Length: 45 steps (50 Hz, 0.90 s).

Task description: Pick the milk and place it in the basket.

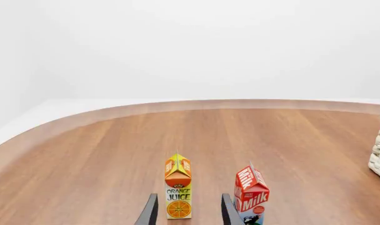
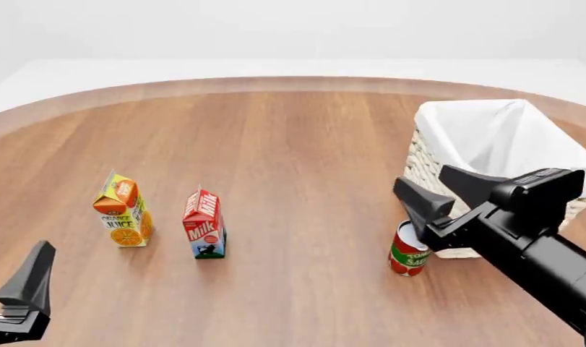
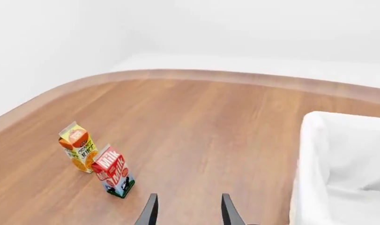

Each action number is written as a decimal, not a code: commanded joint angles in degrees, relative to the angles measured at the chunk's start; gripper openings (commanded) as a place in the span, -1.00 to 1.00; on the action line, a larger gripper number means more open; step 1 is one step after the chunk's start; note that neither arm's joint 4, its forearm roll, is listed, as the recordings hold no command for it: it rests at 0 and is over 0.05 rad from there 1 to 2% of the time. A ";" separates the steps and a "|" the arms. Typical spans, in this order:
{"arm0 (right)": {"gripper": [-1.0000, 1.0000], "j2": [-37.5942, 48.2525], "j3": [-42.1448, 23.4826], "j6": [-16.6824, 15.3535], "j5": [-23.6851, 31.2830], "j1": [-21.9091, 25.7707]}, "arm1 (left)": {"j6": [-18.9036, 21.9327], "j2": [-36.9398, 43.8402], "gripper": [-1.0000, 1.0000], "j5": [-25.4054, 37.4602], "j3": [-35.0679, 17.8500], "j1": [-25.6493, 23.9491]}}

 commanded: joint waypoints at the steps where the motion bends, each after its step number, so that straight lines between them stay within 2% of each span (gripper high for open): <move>1: 1.00 4.17 -7.63 0.63 5.36 3.61 | 0.00 0.00 1.00 0.00 0.00 0.00; 3: 1.00 5.23 -8.45 1.84 5.49 4.07 | 0.00 0.00 1.00 0.00 0.00 0.00; 9: 1.00 8.03 -11.28 1.40 6.59 5.39 | 0.00 0.00 1.00 0.00 0.00 0.00; 18: 1.00 10.51 -15.12 4.59 8.08 7.16 | 0.00 0.00 1.00 0.00 0.00 0.00; 25: 1.00 12.16 -17.99 5.20 9.75 8.08 | 0.00 0.00 1.00 0.00 0.00 0.00; 26: 1.00 12.55 -18.56 5.55 10.02 8.30 | 0.00 0.00 1.00 0.00 0.00 0.00; 28: 1.00 13.38 -19.40 8.26 10.24 8.74 | 0.00 0.00 1.00 0.00 0.00 0.00; 32: 1.00 14.88 -21.25 6.96 11.21 9.43 | 0.00 0.00 1.00 0.00 0.00 0.00; 34: 1.00 15.56 -21.86 9.25 11.05 9.58 | 0.00 0.00 1.00 0.00 0.00 0.00; 37: 1.00 16.11 -23.15 9.69 11.54 9.44 | 0.00 0.00 1.00 0.00 0.00 0.00; 39: 1.00 16.33 -23.62 11.37 11.35 9.28 | 0.00 0.00 1.00 0.00 0.00 0.00; 41: 1.00 16.79 -24.39 11.04 11.63 9.62 | 0.00 0.00 1.00 0.00 0.00 0.00; 43: 1.00 17.44 -24.86 12.96 11.59 9.71 | 0.00 0.00 1.00 0.00 0.00 0.00; 45: 1.00 18.41 -26.45 12.08 12.89 10.06 | 0.00 0.00 1.00 0.00 0.00 0.00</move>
